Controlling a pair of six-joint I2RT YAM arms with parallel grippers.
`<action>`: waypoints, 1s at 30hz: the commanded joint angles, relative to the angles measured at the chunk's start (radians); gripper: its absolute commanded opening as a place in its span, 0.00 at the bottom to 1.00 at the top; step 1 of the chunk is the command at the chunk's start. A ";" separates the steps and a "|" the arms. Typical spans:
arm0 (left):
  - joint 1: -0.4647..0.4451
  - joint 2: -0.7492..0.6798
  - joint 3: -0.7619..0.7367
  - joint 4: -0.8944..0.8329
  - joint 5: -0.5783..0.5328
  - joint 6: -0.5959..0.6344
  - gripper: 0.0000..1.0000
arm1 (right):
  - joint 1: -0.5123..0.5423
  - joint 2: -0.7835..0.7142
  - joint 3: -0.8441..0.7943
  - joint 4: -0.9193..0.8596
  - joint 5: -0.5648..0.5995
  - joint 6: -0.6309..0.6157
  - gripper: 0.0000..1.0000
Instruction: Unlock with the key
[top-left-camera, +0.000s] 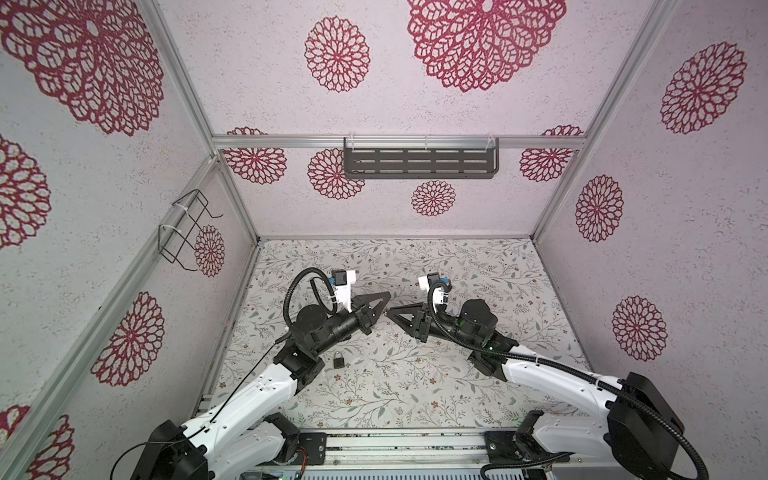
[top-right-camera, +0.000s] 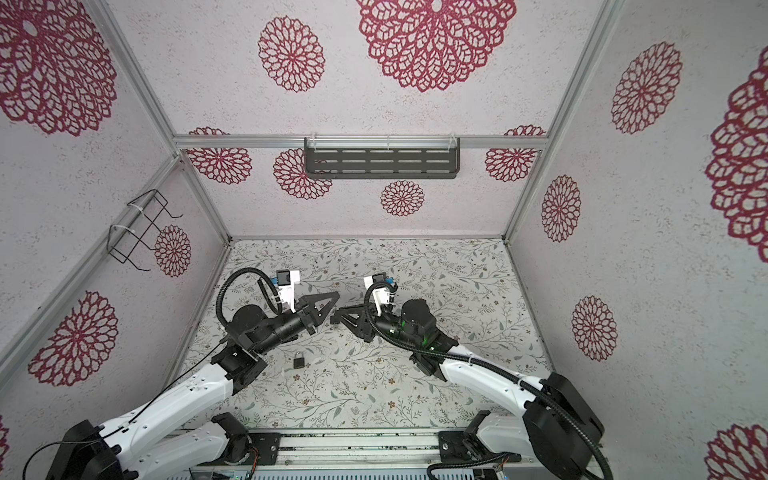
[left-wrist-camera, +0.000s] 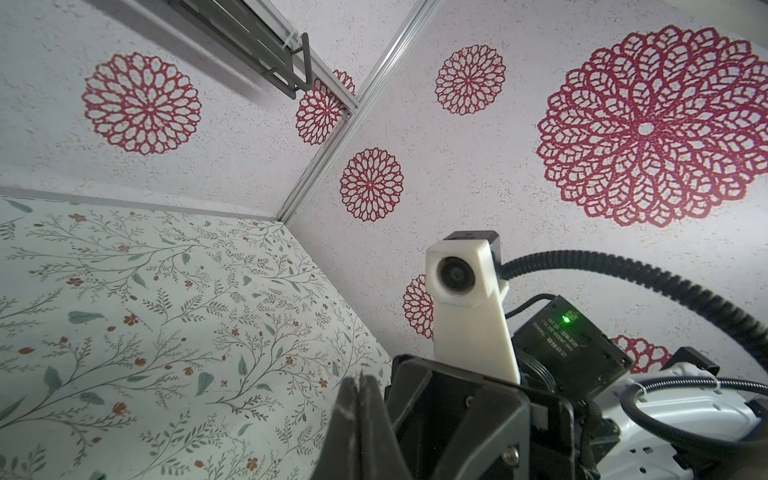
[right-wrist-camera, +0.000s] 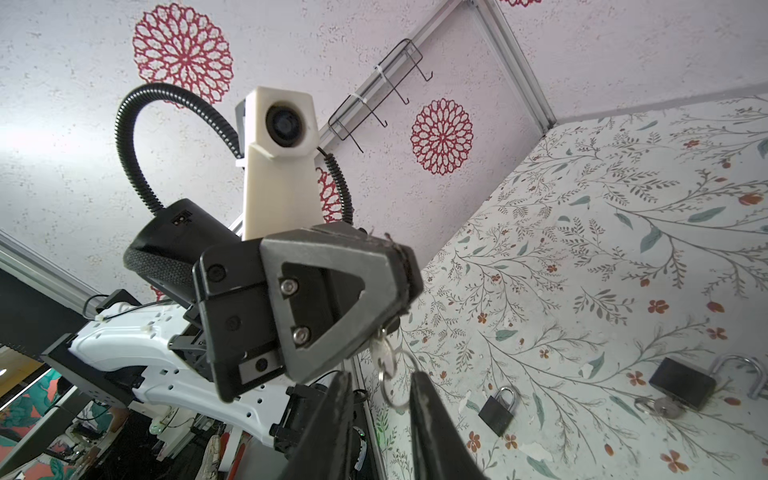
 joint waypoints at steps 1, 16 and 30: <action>-0.004 -0.004 -0.007 0.052 0.020 0.009 0.00 | -0.005 0.015 0.027 0.079 -0.040 0.021 0.25; -0.005 0.005 -0.012 0.086 0.035 0.007 0.00 | -0.015 0.057 0.041 0.186 -0.091 0.087 0.26; -0.006 0.014 -0.016 0.126 0.060 0.005 0.00 | -0.028 0.088 0.047 0.269 -0.122 0.159 0.27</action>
